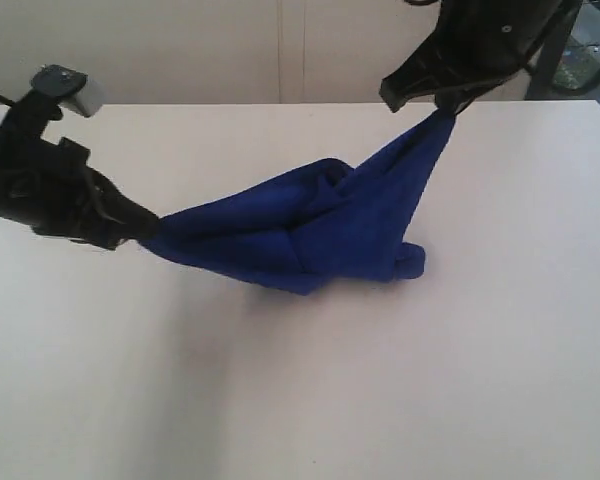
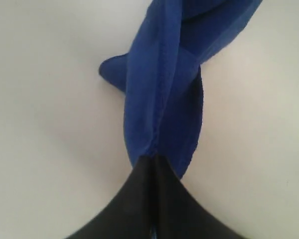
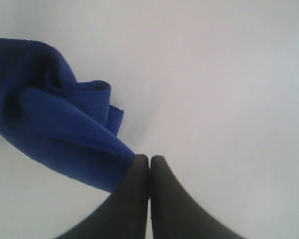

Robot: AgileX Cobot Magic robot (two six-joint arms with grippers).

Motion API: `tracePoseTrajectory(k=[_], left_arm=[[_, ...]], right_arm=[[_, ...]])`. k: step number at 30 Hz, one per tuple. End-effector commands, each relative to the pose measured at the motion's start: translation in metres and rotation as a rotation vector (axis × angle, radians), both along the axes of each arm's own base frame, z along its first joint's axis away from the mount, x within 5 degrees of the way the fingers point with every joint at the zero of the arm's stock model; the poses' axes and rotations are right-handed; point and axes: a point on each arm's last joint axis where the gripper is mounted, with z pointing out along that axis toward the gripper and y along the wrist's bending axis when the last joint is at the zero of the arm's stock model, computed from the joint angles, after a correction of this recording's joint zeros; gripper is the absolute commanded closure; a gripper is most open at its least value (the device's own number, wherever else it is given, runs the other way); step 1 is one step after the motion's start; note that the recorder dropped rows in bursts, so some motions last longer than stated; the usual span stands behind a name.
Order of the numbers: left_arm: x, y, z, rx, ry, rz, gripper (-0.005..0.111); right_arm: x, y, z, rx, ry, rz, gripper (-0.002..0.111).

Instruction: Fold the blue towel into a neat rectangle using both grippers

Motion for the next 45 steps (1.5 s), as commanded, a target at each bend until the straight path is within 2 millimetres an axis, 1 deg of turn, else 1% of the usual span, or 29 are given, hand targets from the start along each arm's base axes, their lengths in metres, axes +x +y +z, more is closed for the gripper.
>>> tracePoseTrajectory(k=[1,2,3,6,9,10,11,12,13,15,16,17,18,19,20,23,27,28,29,31,33,35,38,41,45], left_arm=[[-0.043,0.013,0.038,0.06,-0.034,-0.032,0.107],[-0.062,0.016,0.054,0.047,-0.07,-0.049,0.107],[-0.073,0.017,0.062,0.039,-0.093,-0.066,0.107],[-0.103,0.022,0.079,0.021,-0.124,-0.096,0.107],[-0.13,0.03,0.089,0.047,-0.138,-0.108,0.107],[-0.15,0.038,0.095,0.1,-0.147,-0.104,0.107],[-0.159,0.043,0.098,0.126,-0.152,-0.091,0.107],[-0.173,0.05,0.105,0.153,-0.169,-0.065,0.107],[-0.185,0.054,0.111,0.159,-0.195,-0.052,0.107],[-0.201,0.057,0.126,0.135,-0.256,-0.03,0.107],[-0.205,0.059,0.135,0.119,-0.286,-0.012,0.107],[-0.205,0.062,0.146,0.118,-0.314,0.041,0.107],[-0.202,0.063,0.147,0.122,-0.307,0.073,0.107],[-0.195,0.065,0.146,0.141,-0.272,0.117,0.107],[-0.187,0.066,0.142,0.17,-0.234,0.142,0.107],[-0.158,0.065,0.123,0.265,-0.11,0.171,0.107],[-0.12,0.06,0.097,0.318,-0.01,0.193,0.107],[-0.11,0.059,0.09,0.34,0.005,0.199,0.107],[-0.103,0.058,0.085,0.36,0.025,0.199,0.107],[-0.099,0.059,0.082,0.379,0.038,0.198,0.107],[-0.102,0.06,0.082,0.387,0.038,0.196,0.107],[-0.111,0.062,0.087,0.38,0.017,0.198,0.107],[-0.132,0.067,0.097,0.364,-0.031,0.204,0.107],[-0.16,0.073,0.107,0.339,-0.068,0.223,0.107],[-0.195,0.081,0.112,0.323,-0.094,0.229,0.107]], right_arm=[[-0.039,-0.013,0.024,0.002,-0.035,-0.007,0.108],[-0.061,-0.017,0.031,0.01,-0.046,0.0,0.108],[-0.071,-0.018,0.033,0.012,-0.053,0.006,0.108],[-0.107,-0.024,0.043,0.033,-0.082,0.02,0.108],[-0.148,-0.035,0.055,0.072,-0.136,0.011,0.108],[-0.175,-0.046,0.065,0.107,-0.203,0.0,0.108],[-0.185,-0.05,0.069,0.119,-0.233,0.0,0.108],[-0.211,-0.06,0.08,0.15,-0.311,0.001,0.108],[-0.229,-0.067,0.087,0.172,-0.367,0.002,0.108],[-0.259,-0.08,0.096,0.207,-0.463,0.002,0.108],[-0.267,-0.084,0.098,0.21,-0.489,-0.007,0.108],[-0.268,-0.086,0.099,0.205,-0.503,-0.029,0.108],[-0.266,-0.086,0.098,0.198,-0.501,-0.034,0.108],[-0.259,-0.084,0.097,0.185,-0.479,-0.036,0.108],[-0.253,-0.082,0.095,0.176,-0.463,-0.036,0.108],[-0.22,-0.072,0.086,0.102,-0.378,-0.047,0.108],[-0.172,-0.07,0.07,-0.088,-0.316,-0.155,0.108],[-0.157,-0.068,0.063,-0.156,-0.289,-0.16,0.108],[-0.146,-0.066,0.055,-0.199,-0.259,-0.16,0.108],[-0.138,-0.062,0.048,-0.205,-0.229,-0.168,0.108],[-0.139,-0.063,0.046,-0.199,-0.227,-0.179,0.108],[-0.147,-0.066,0.05,-0.166,-0.254,-0.21,0.108],[-0.169,-0.073,0.062,-0.11,-0.312,-0.216,0.108],[-0.202,-0.081,0.077,-0.013,-0.39,-0.205,0.108],[-0.253,-0.09,0.09,0.152,-0.482,-0.14,0.108]])
